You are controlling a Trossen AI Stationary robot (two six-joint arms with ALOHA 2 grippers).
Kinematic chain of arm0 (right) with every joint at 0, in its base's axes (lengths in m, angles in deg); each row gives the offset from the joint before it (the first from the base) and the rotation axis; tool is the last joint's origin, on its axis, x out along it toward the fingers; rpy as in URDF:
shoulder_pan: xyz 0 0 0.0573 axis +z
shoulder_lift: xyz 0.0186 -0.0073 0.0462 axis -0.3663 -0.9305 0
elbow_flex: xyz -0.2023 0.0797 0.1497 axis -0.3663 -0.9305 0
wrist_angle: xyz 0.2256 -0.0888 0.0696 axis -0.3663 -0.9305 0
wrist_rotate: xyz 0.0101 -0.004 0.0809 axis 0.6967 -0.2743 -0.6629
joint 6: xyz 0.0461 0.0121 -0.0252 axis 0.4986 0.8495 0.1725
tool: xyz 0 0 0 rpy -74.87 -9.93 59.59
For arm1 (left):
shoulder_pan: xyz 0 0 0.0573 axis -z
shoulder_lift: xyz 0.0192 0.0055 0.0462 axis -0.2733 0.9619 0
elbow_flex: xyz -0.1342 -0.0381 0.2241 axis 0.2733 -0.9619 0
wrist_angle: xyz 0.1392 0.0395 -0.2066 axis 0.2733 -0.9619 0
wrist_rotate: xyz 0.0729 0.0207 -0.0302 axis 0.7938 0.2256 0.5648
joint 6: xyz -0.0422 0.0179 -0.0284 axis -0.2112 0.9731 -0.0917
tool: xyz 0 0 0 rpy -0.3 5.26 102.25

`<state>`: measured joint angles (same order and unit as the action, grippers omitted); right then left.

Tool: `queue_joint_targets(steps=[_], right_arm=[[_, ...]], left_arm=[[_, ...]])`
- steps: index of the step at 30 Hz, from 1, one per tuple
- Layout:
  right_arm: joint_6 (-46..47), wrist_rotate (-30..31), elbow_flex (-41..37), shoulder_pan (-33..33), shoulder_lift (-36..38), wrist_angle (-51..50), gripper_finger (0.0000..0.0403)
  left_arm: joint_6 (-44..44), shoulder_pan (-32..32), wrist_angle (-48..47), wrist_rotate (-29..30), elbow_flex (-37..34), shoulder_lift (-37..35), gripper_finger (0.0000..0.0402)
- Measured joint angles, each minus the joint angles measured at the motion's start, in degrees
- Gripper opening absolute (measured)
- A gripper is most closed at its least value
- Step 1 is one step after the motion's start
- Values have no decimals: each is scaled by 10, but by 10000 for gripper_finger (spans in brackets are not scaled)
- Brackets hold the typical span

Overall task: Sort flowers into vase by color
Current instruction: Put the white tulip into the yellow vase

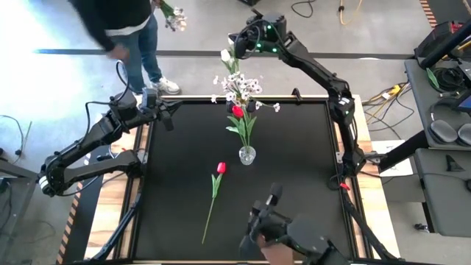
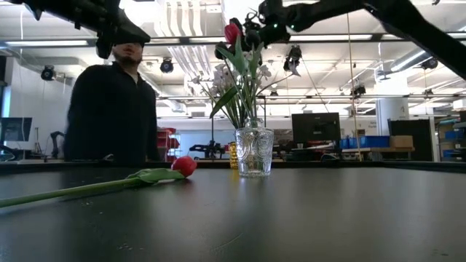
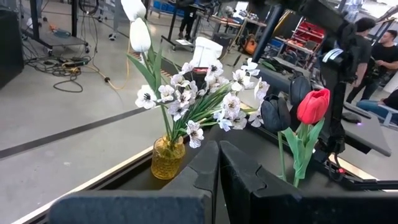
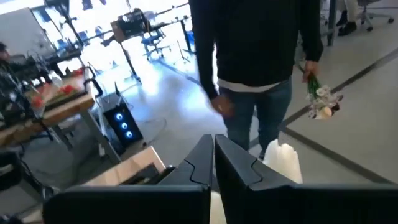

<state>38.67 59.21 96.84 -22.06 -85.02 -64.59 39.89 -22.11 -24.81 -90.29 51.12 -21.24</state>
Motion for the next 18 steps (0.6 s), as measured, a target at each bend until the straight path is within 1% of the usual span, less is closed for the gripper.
queue_joint_targets(steps=[2, 8, 10, 14, 18], right_arm=[[22, -1, 2, -3, -13, 13, 9], [26, 11, 14, -11, -41, 18, 9], [25, 12, 14, -10, -44, 20, 9], [10, 39, 14, -10, -44, 53, 9], [14, 41, 14, -13, -44, 76, 9]], left_arm=[[-1, 0, -1, 0, 0, -1, 0], [-2, 0, -5, 0, 0, 0, 0], [-2, 0, -9, 1, 0, 0, 0], [-3, 0, -10, 1, 0, 0, 0], [-3, 0, -9, 2, 0, 2, 0]])
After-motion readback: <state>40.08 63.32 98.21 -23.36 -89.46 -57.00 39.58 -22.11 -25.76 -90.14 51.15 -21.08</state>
